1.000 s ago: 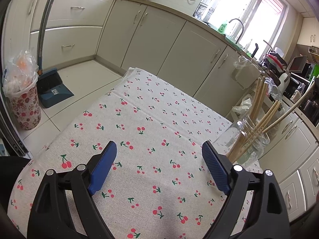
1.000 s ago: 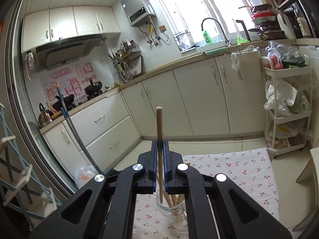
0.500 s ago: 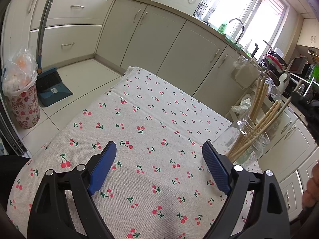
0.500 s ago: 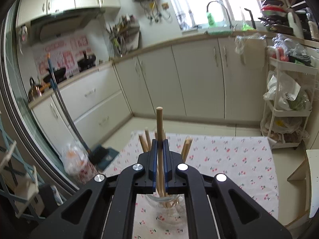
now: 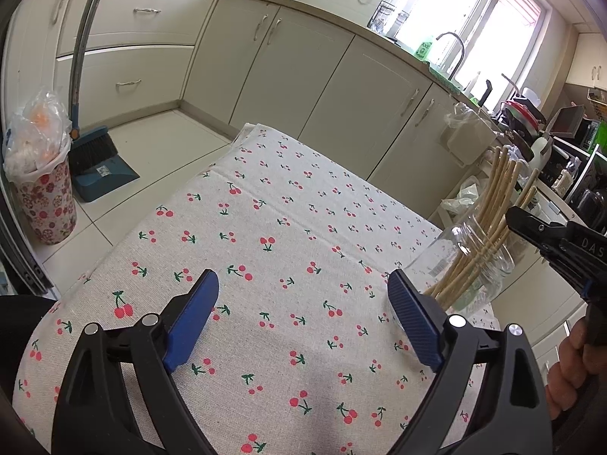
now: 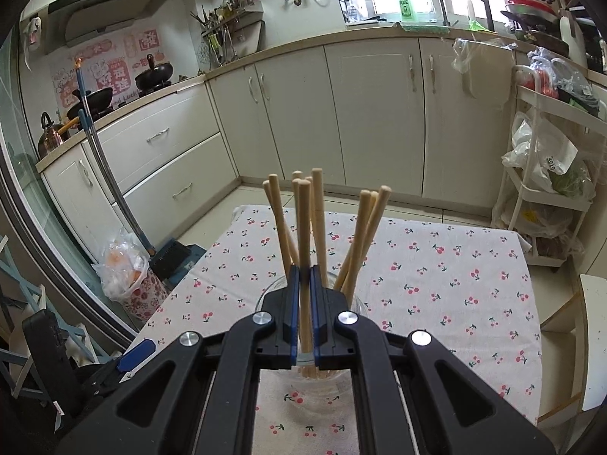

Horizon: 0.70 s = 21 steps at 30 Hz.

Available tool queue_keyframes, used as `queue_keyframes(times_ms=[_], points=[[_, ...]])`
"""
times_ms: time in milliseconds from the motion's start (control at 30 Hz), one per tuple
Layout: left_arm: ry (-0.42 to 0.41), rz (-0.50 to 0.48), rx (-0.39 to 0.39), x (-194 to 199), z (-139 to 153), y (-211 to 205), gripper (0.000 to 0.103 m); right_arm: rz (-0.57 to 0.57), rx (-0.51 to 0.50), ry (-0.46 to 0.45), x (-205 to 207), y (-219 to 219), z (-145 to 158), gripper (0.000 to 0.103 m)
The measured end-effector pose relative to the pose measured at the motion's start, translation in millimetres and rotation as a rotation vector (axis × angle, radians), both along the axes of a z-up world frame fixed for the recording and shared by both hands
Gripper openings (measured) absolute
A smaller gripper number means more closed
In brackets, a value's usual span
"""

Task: Organize utensils
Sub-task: 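Raise the right gripper's chopstick over the glass jar and lower it in, then open the right gripper to release the chopstick and withdraw both grippers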

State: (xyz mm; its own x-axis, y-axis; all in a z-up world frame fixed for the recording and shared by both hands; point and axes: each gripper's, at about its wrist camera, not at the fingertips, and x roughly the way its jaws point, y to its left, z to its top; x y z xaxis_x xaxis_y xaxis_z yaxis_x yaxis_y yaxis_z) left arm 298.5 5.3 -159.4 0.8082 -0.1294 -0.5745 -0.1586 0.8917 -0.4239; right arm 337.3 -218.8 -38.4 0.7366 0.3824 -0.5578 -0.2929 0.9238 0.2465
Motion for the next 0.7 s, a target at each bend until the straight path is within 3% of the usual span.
queue_keyframes(times_ms=[67,133,333,700], points=[[0.006,-0.004,0.007,1,0,-1,0.088,-0.013,0.013,-0.011,-6,-4,2,0.010],[0.025,-0.008,0.028,4,0,-4,0.089,-0.035,0.034,-0.037,-18,-10,6,0.028],[0.088,-0.012,0.138,4,4,-14,0.089,-0.098,0.054,-0.048,-61,-23,6,0.051],[0.072,-0.083,0.291,-27,57,-42,0.094,-0.191,0.046,0.055,-126,-27,-13,0.075]])
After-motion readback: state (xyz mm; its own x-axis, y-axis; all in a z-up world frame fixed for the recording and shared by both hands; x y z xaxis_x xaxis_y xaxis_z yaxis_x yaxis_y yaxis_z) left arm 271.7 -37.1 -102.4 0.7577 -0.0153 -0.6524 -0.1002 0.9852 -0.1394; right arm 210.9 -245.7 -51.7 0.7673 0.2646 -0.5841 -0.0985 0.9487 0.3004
